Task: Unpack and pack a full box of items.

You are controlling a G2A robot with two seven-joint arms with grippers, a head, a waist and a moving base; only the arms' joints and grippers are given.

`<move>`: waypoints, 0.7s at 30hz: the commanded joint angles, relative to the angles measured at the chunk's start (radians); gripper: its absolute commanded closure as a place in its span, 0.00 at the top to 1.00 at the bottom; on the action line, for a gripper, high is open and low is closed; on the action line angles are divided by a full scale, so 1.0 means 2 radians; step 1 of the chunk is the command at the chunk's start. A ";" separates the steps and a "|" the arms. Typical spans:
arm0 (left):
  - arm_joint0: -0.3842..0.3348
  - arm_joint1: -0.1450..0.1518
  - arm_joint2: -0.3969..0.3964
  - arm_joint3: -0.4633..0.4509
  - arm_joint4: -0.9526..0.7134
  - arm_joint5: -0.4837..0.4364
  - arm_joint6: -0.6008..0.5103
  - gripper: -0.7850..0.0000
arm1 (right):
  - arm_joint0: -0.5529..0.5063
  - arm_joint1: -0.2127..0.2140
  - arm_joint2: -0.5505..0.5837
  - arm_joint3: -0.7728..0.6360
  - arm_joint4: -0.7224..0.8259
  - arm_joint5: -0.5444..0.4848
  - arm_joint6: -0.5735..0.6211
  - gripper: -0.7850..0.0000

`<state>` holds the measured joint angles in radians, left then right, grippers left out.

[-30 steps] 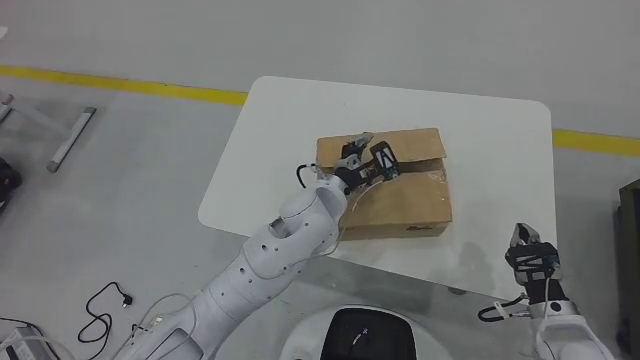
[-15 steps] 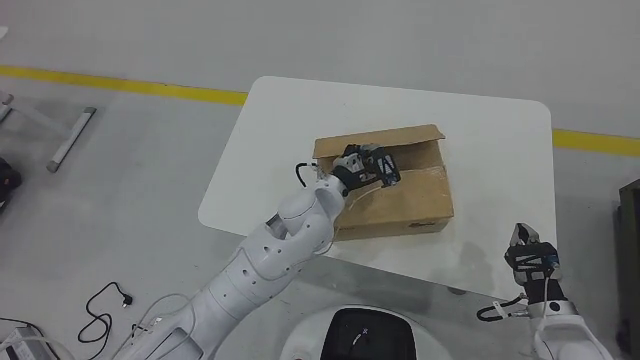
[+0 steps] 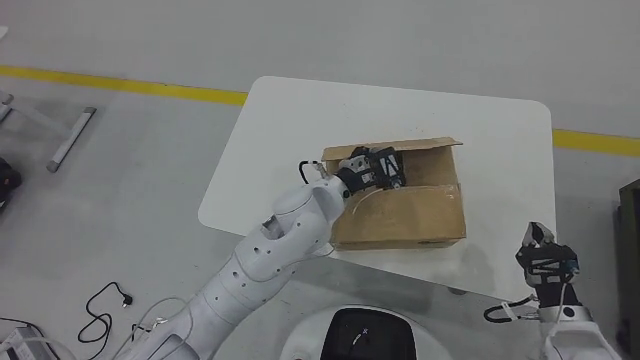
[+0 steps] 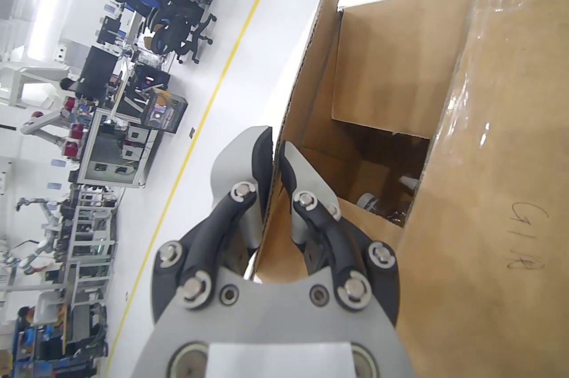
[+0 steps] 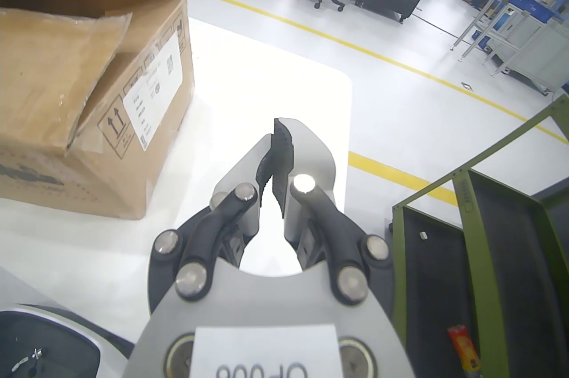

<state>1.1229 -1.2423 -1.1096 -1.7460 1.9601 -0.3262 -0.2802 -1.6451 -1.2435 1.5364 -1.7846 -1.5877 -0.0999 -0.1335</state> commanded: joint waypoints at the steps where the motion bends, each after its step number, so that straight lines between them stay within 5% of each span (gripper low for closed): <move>1: 0.006 0.001 -0.003 -0.017 -0.011 -0.016 -0.004 0.00 | -0.012 0.001 0.013 -0.020 0.012 -0.004 -0.002 0.00; 12: 0.039 0.002 -0.004 -0.087 -0.051 -0.064 -0.033 0.00 | -0.051 0.005 0.049 -0.072 0.037 -0.032 -0.008 0.00; 21: 0.038 0.001 -0.007 -0.075 -0.042 -0.035 -0.015 0.00 | -0.028 0.003 0.029 -0.045 0.024 -0.017 0.003 0.00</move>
<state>1.2019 -1.2404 -1.1235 -1.8993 1.8766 -0.3997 -0.3134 -1.7098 -1.2369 1.5987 -1.8856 -1.5384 -0.1471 -0.1323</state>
